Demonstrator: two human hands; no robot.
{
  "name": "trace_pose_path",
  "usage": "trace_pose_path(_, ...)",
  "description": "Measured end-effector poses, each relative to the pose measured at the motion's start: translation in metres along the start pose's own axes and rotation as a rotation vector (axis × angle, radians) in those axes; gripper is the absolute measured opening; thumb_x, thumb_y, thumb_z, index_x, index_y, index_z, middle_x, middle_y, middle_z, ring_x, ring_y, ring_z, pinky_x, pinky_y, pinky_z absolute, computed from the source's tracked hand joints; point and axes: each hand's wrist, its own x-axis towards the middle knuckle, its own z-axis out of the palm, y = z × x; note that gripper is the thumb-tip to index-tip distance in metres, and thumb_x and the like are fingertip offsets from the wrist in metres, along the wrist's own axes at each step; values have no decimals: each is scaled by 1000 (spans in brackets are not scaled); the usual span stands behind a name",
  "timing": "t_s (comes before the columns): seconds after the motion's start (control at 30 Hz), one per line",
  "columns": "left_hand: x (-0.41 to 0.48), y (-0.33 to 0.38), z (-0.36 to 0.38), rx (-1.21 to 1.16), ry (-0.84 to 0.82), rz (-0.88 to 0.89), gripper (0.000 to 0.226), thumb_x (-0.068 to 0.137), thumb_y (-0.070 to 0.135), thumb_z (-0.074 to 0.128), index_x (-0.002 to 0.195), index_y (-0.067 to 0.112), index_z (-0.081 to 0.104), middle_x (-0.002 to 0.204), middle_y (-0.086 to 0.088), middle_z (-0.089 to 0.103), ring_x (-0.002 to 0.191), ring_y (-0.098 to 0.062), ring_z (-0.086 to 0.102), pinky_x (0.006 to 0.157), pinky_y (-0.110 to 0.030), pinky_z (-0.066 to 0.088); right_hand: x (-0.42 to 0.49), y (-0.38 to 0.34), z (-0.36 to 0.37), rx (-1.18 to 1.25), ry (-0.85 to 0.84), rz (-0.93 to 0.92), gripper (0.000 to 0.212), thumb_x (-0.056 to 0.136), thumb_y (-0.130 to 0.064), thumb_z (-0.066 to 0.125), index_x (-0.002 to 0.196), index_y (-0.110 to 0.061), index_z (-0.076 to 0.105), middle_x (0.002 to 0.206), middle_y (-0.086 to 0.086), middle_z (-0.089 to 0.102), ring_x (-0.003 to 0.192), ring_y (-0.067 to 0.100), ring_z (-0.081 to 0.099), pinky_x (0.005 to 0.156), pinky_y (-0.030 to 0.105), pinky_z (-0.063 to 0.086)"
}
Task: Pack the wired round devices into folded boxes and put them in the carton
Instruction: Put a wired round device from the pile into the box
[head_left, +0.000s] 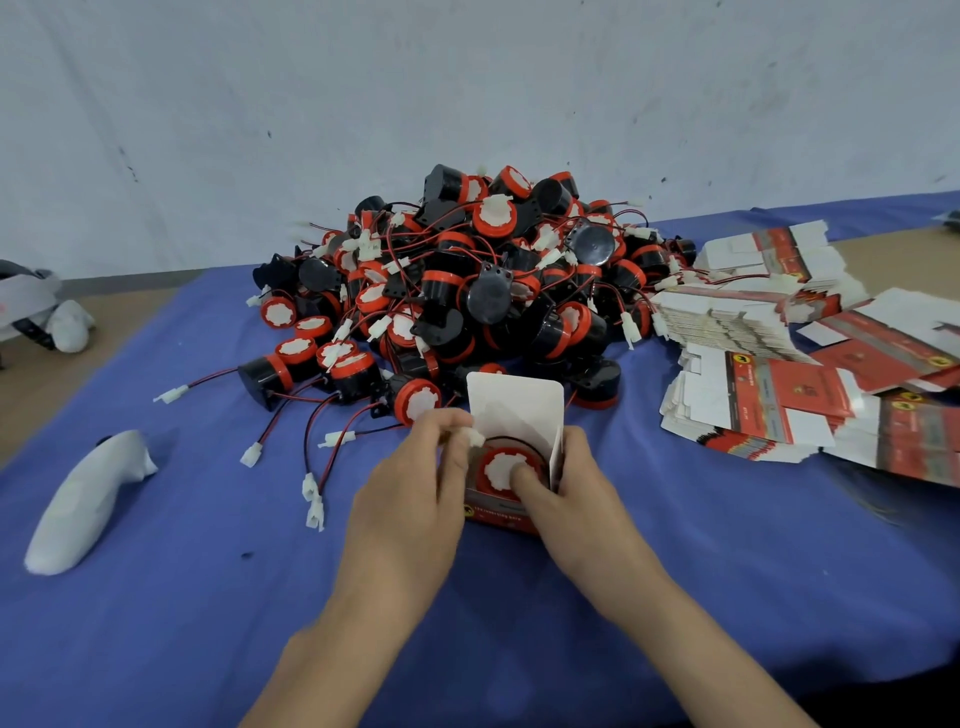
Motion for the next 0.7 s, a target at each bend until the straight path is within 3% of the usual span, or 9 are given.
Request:
trace_pose_path(0.13, 5, 5, 1, -443, 87, -129, 19, 104, 28, 47, 103, 40, 61, 70, 11, 63, 56, -3, 53, 55, -18, 47, 0, -1, 1, -32, -11, -3, 14, 95, -38, 56, 104, -40, 45, 108, -16, 64, 103, 9, 60, 86, 37, 55)
trace_pose_path(0.2, 6, 9, 0, -533, 40, -129, 20, 104, 24, 48, 103, 37, 63, 64, 4, 60, 54, -4, 51, 54, -17, 47, 1, -1, 2, -49, -2, -3, 15, 95, -38, 56, 106, -40, 46, 108, -18, 64, 104, 8, 60, 87, 36, 54)
trace_pose_path(0.27, 4, 10, -1, -521, 8, -97, 19, 104, 26, 48, 105, 39, 63, 68, 7, 61, 55, -4, 52, 55, -19, 48, 2, -1, 1, -51, 15, 10, 11, 96, -38, 57, 103, -37, 48, 103, -17, 66, 97, 3, 62, 79, 28, 54)
trace_pose_path(0.33, 2, 8, -1, -363, 5, -43, 16, 101, 42, 43, 106, 44, 58, 71, 13, 62, 56, -4, 52, 53, -23, 46, 4, -2, 0, -37, 40, 44, 5, 98, -37, 54, 96, -33, 51, 92, -15, 67, 82, -2, 62, 62, 15, 48)
trace_pose_path(0.43, -1, 3, -5, 43, 12, 66, 32, 93, 60, 29, 112, 47, 50, 66, 25, 56, 57, 0, 52, 48, -20, 32, 4, -1, 0, -29, 88, 77, 22, 102, -38, 45, 84, -27, 51, 77, -12, 66, 63, 2, 56, 48, 16, 40)
trace_pose_path(0.5, 0, 4, -9, 200, 42, 88, 36, 96, 56, 29, 116, 40, 54, 62, 27, 53, 60, 4, 53, 48, -18, 29, 4, -2, 1, -4, 99, 88, 28, 104, -38, 42, 79, -27, 50, 68, -17, 63, 57, 0, 52, 45, 15, 37)
trace_pose_path(0.6, 2, 7, -13, 368, 88, 172, 25, 96, 36, 47, 112, 27, 64, 72, 23, 57, 61, 2, 55, 46, -13, 29, 3, -3, 2, -4, 104, 87, 29, 104, -39, 42, 79, -27, 51, 70, -12, 63, 58, 0, 53, 47, 16, 38)
trace_pose_path(0.7, 2, 10, -14, 463, 125, 282, 15, 88, 18, 68, 102, 18, 72, 79, 10, 71, 67, -12, 69, 40, -22, 37, 2, -5, 2, 20, 91, 82, 28, 104, -41, 43, 81, -28, 52, 78, -9, 66, 70, 6, 59, 59, 25, 44)
